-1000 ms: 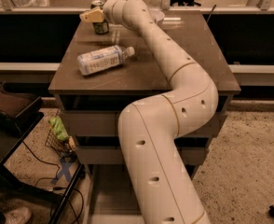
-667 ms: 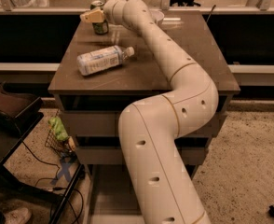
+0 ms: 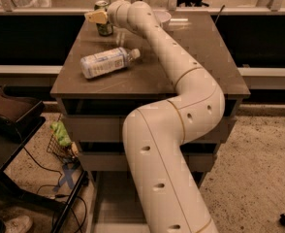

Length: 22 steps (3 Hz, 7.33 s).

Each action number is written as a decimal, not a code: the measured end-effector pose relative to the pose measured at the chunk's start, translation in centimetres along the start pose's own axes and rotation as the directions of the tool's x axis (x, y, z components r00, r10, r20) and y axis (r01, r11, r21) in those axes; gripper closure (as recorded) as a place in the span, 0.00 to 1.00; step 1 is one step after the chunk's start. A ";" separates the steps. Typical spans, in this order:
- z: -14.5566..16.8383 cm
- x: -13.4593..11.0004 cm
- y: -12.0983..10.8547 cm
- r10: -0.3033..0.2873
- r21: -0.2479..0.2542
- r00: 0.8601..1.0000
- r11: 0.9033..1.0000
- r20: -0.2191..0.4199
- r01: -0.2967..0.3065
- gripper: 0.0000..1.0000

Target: Place green can into bottom drawer

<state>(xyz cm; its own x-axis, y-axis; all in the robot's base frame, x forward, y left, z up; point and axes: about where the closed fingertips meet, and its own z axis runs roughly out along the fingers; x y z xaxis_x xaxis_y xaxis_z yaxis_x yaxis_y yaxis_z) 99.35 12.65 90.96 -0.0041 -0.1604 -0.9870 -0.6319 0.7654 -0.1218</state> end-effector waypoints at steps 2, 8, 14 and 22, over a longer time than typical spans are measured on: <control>0.7 1.2 0.2 0.064 0.001 0.998 0.998 -0.001 -0.064 0.58; -6.1 -5.1 -2.2 -0.003 -0.015 0.999 1.000 -0.050 0.003 1.00; -43.1 -2.1 2.1 -0.025 0.072 0.996 0.997 -0.089 0.031 1.00; -56.3 22.9 13.6 0.135 -0.549 0.991 0.828 -0.004 -0.115 1.00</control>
Offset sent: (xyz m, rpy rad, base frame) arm 0.0040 0.0016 -0.0104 0.0449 0.0355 -0.0095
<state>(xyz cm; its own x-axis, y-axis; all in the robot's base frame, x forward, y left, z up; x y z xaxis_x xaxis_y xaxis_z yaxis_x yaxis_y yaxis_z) 47.06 -15.69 72.58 -0.0927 -0.0580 -0.9940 -0.9480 0.3103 0.0703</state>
